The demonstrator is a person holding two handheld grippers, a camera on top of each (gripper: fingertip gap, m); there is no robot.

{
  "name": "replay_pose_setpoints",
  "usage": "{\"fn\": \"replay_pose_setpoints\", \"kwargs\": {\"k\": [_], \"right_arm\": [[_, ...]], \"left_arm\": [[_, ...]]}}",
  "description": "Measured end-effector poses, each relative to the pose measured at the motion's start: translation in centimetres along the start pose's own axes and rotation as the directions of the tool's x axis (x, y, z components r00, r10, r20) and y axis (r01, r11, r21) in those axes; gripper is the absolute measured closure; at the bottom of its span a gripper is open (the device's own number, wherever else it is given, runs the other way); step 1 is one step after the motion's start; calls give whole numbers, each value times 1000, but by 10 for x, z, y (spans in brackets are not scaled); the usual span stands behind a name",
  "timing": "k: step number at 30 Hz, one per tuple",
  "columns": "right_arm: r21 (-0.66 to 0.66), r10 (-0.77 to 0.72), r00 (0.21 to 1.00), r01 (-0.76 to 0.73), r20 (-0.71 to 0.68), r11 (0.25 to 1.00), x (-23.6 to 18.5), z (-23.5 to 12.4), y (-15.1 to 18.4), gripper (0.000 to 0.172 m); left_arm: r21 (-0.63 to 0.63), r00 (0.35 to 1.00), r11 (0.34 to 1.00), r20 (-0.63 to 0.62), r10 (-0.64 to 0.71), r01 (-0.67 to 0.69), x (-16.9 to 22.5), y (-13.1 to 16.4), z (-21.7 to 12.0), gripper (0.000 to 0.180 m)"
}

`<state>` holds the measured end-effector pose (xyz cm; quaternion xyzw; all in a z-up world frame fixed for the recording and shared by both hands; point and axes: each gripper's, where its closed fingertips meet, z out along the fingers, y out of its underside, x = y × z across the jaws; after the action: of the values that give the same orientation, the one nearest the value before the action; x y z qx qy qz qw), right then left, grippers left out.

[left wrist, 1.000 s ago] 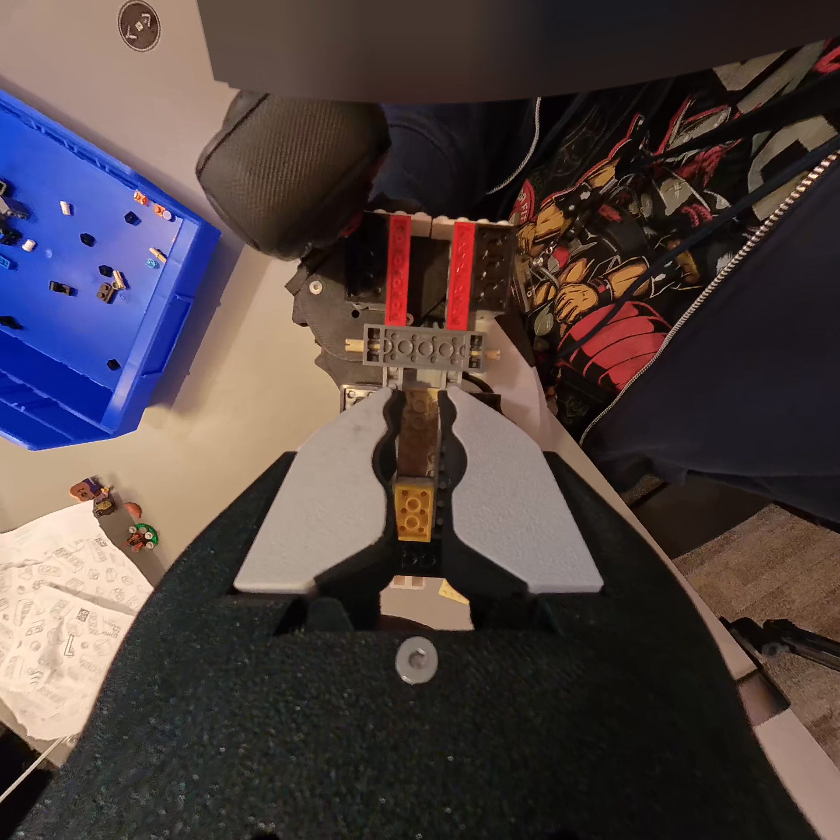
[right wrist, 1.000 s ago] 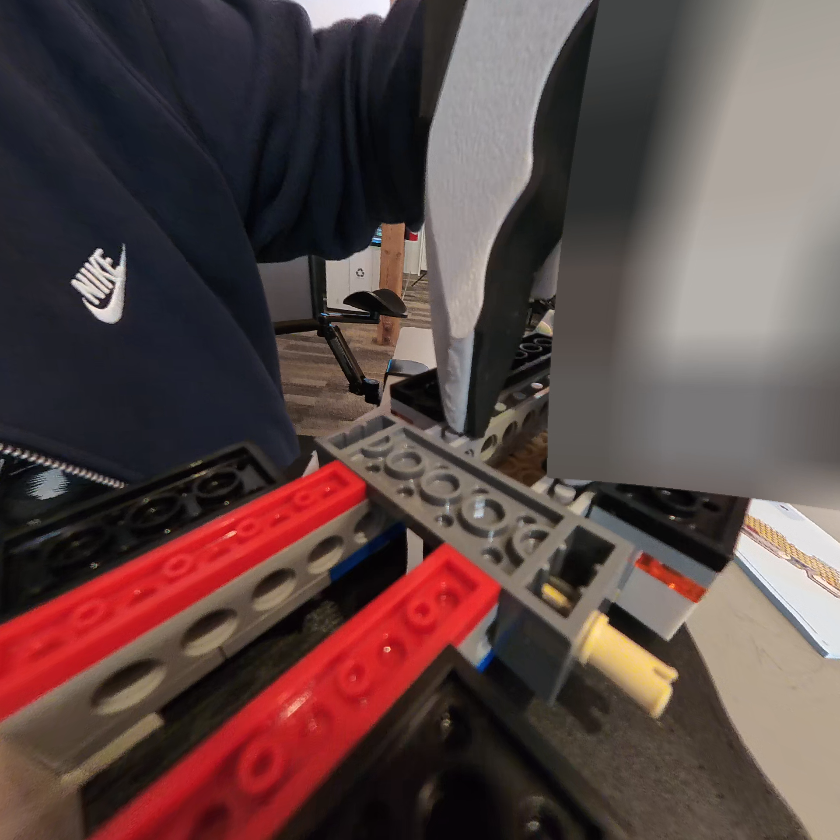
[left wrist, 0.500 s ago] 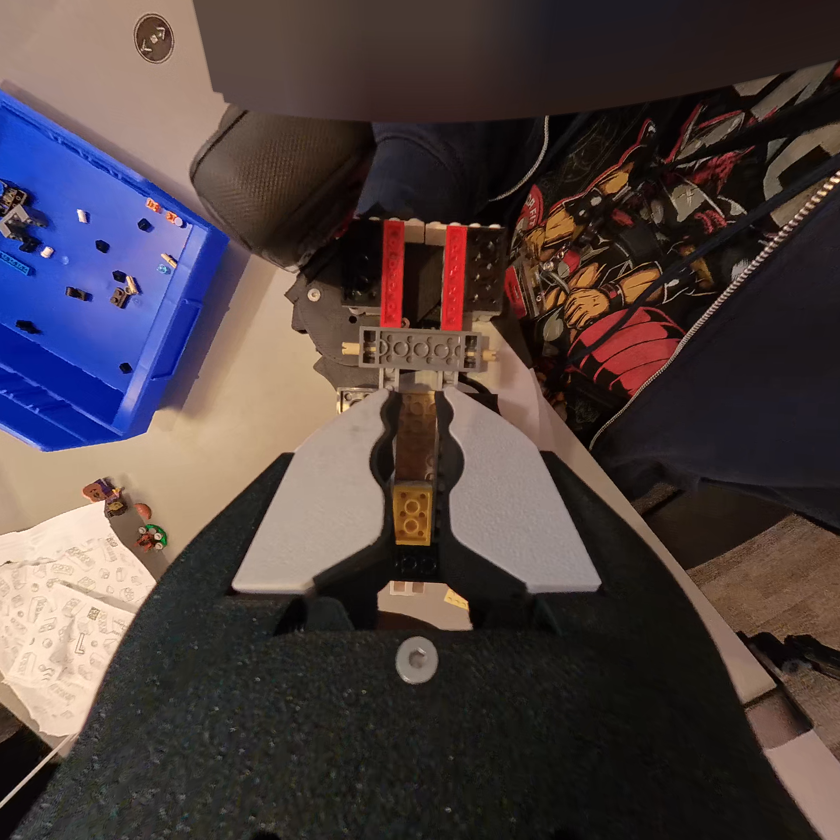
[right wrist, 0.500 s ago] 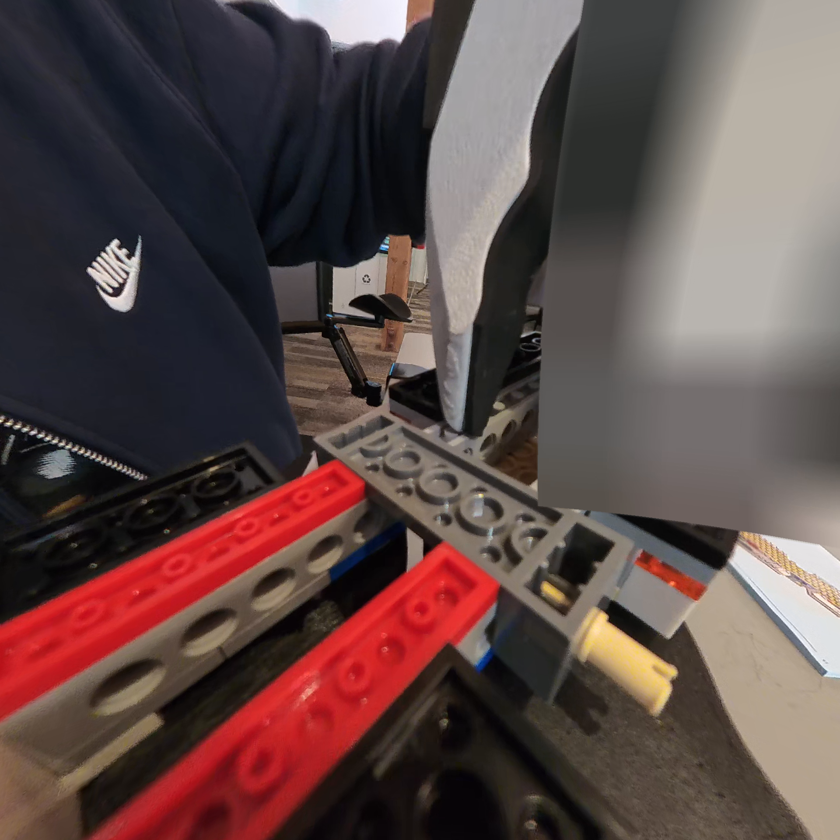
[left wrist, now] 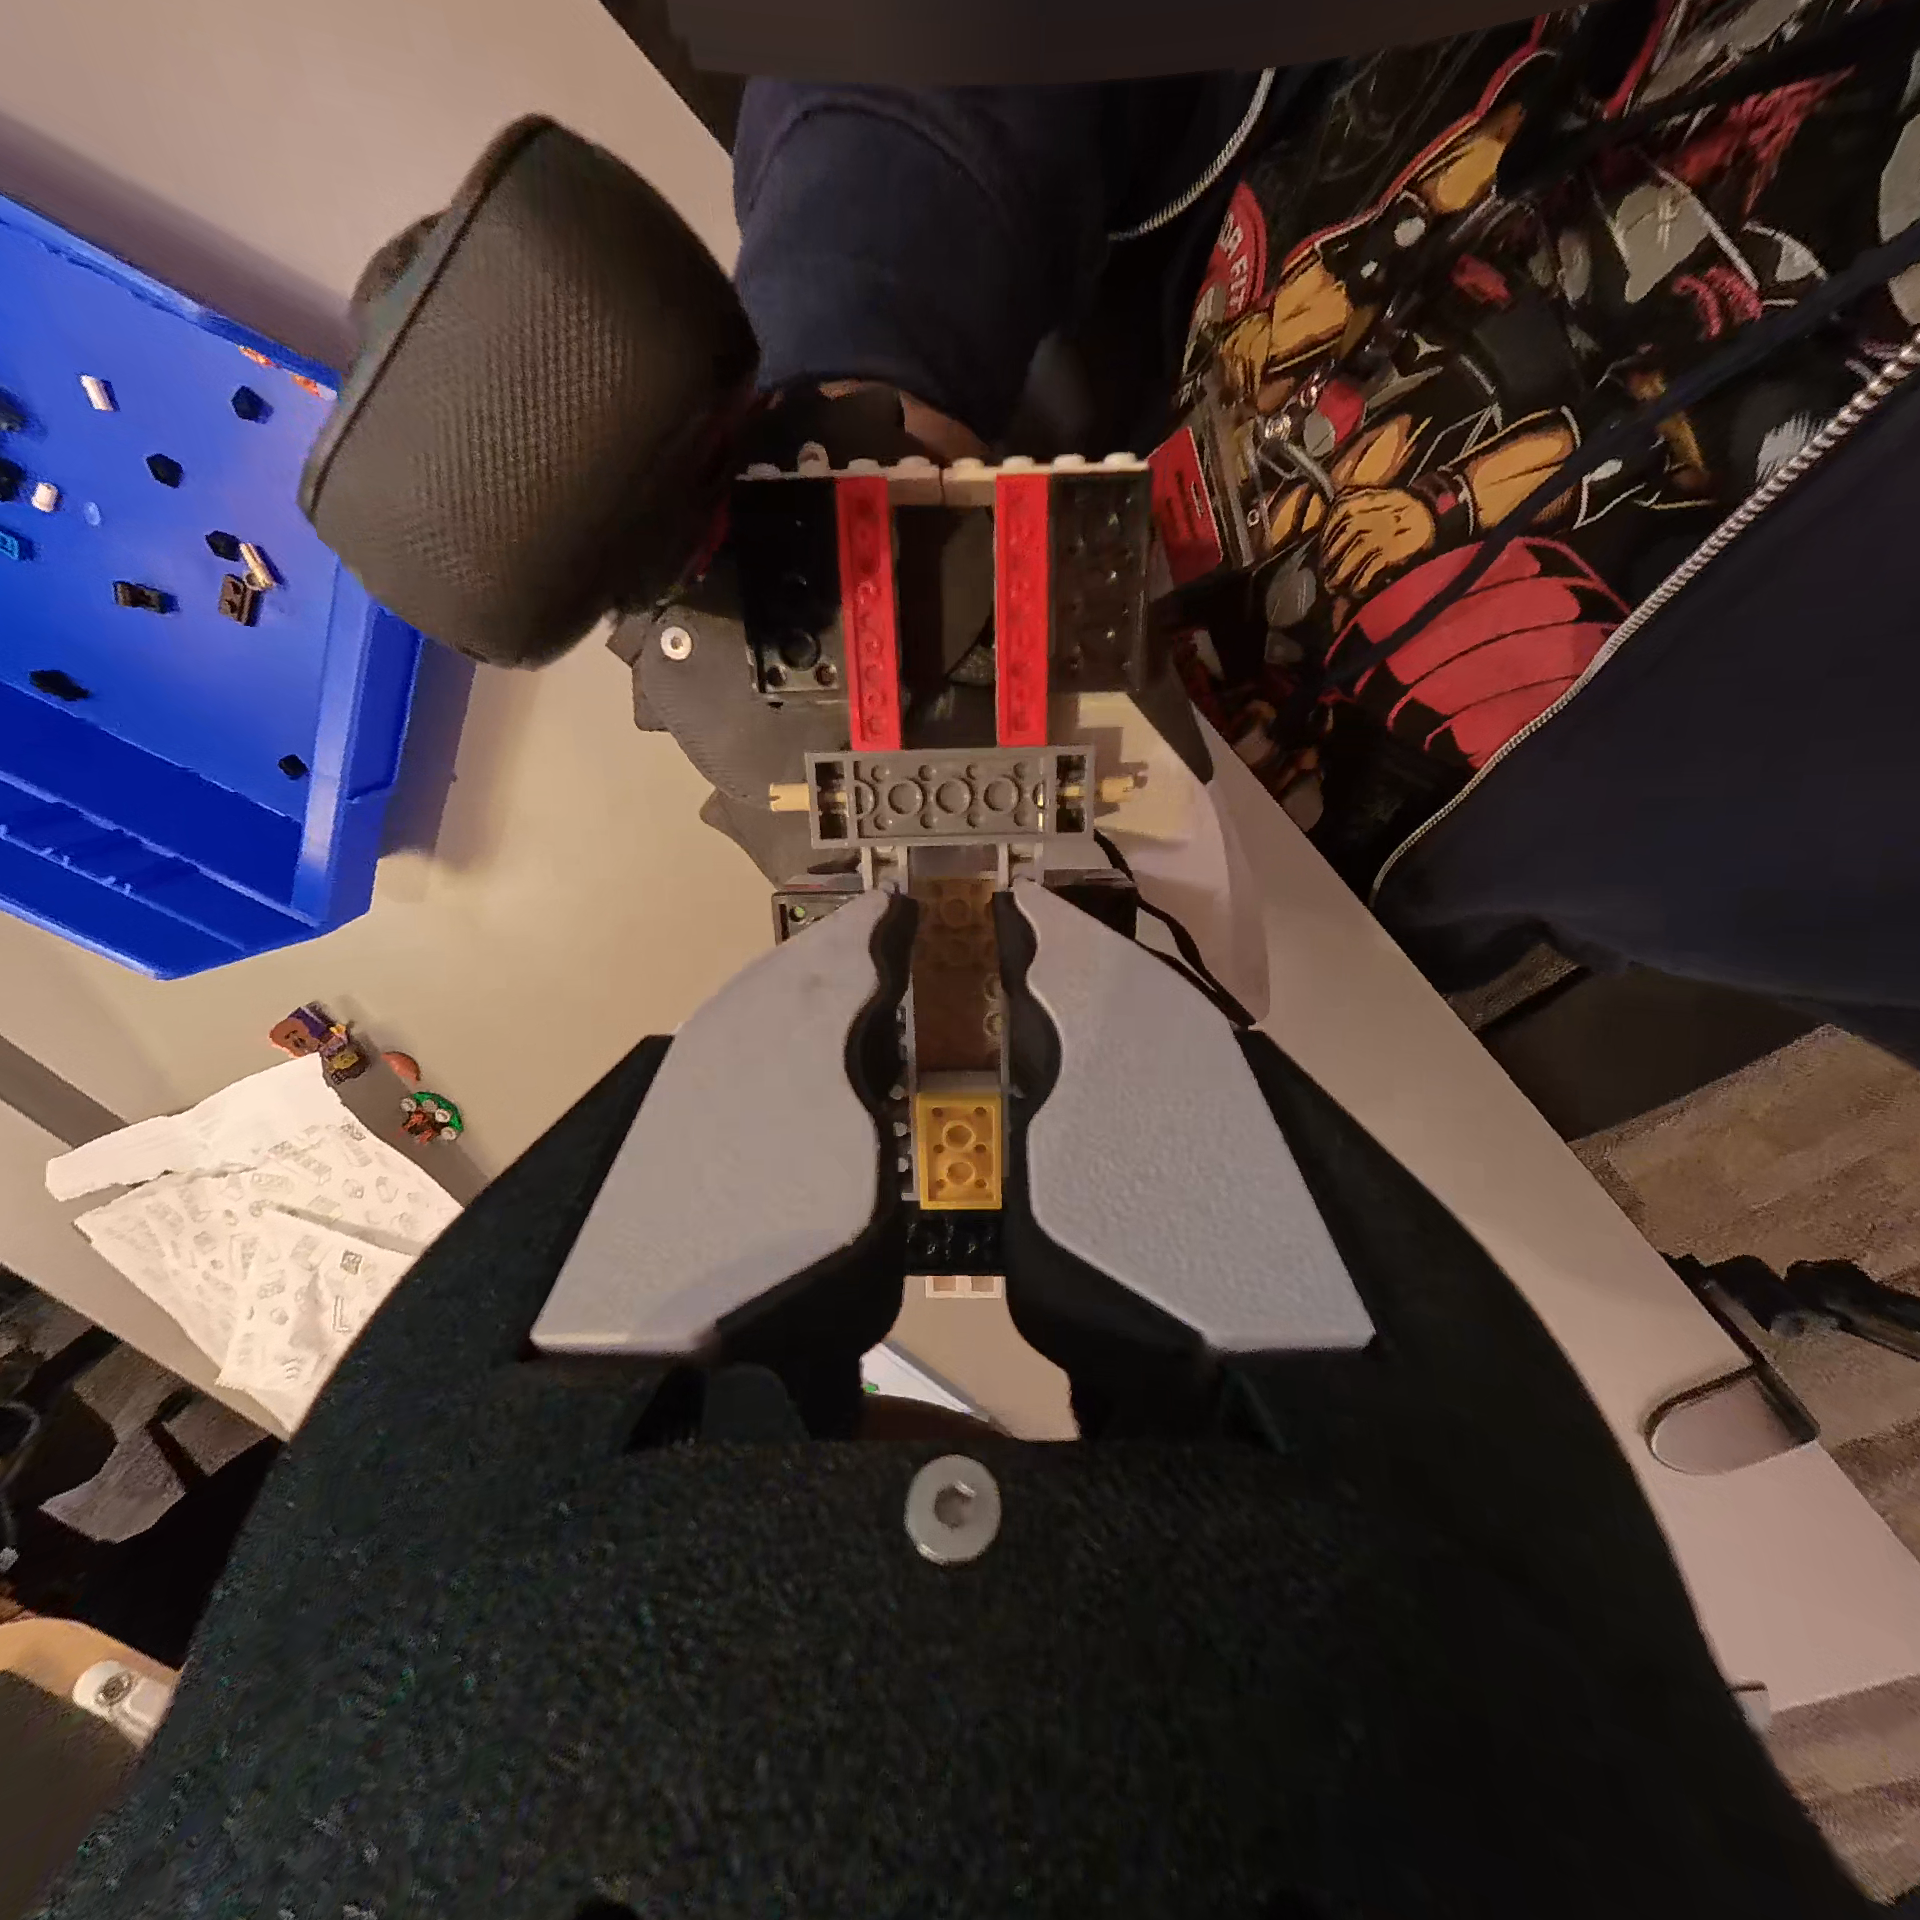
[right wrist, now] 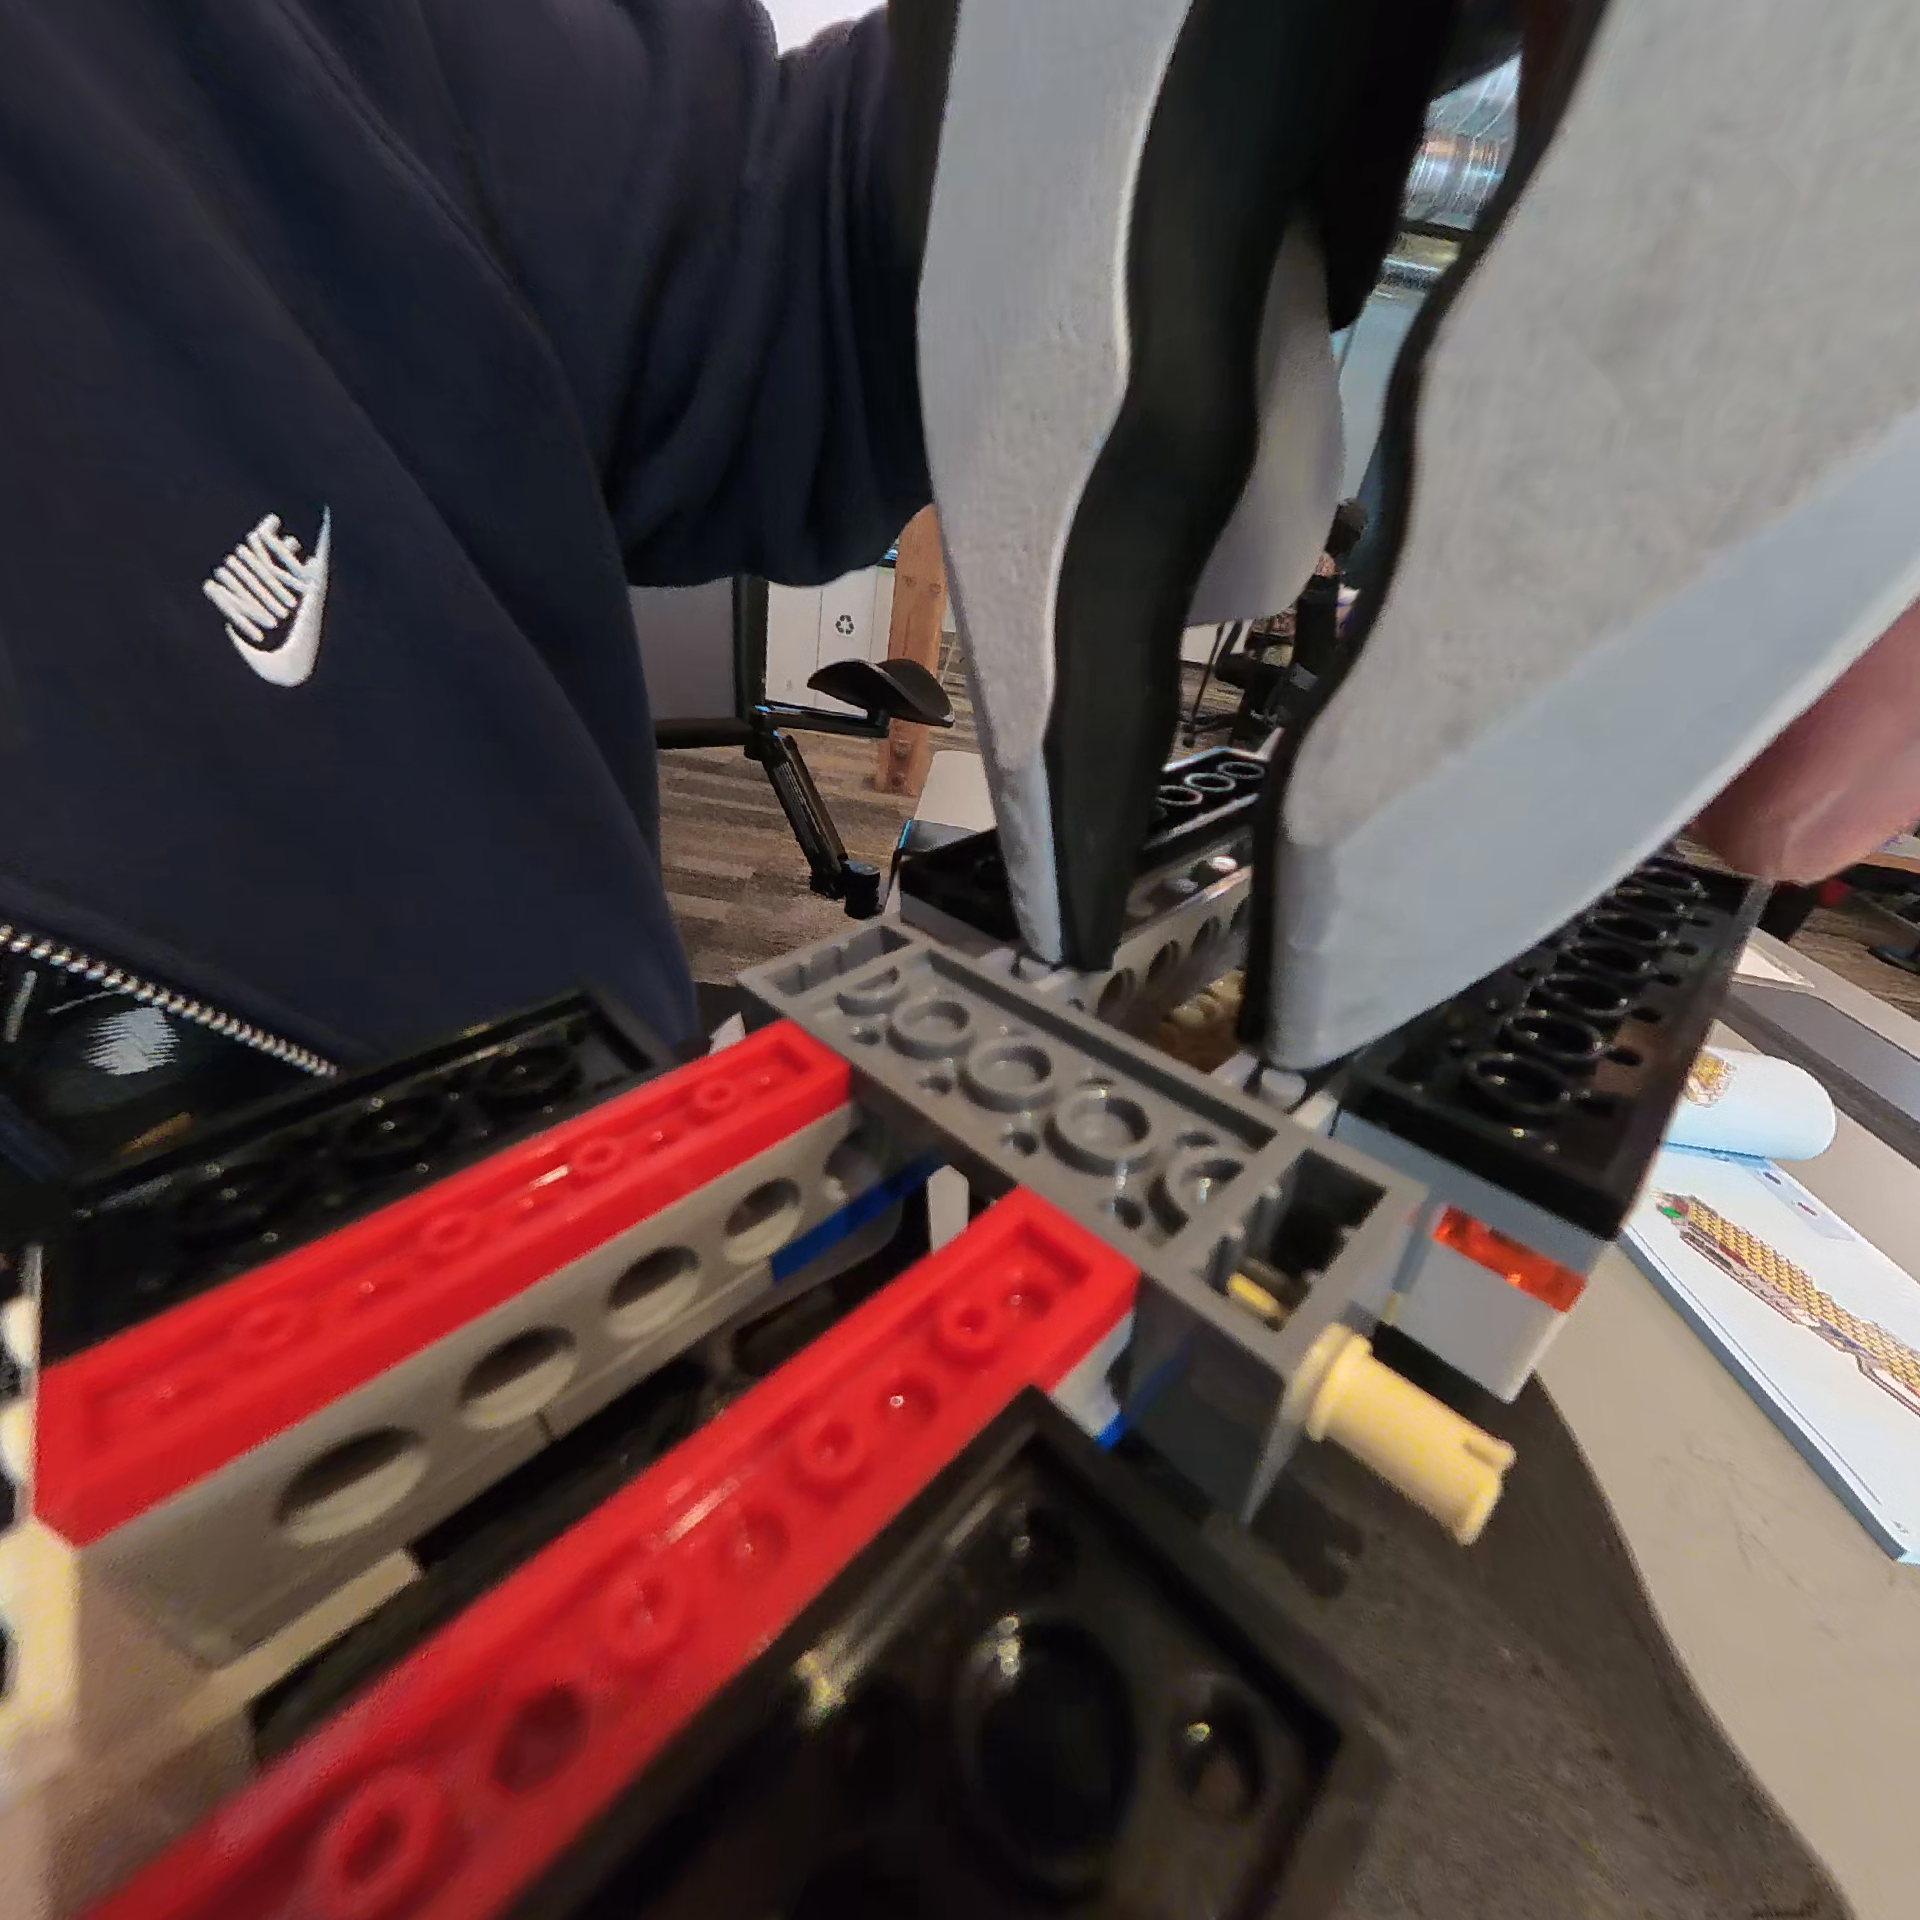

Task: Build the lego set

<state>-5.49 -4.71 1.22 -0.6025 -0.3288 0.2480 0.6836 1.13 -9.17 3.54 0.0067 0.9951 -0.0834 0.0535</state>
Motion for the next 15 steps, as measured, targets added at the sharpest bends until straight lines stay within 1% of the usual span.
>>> {"fn": "replay_pose_setpoints", "kwargs": {"k": [2,4,8,15], "right_arm": [[1,-1,1000,1,0,1000,0,0,0,84],[5,3,1000,-3,7,1000,-1,2,1,162],[-4,10,1000,-10,4,1000,0,2,5,163],[6,12,1000,-12,19,1000,-2,3,4,163]], "left_arm": [[3,1000,1000,0,-13,13,-1,-1,1,164],[14,1000,1000,-7,-25,25,0,-2,2,165],[10,999,999,-3,-33,33,-1,1,5,164],[71,997,995,-19,-73,74,0,2,5,164]]}}
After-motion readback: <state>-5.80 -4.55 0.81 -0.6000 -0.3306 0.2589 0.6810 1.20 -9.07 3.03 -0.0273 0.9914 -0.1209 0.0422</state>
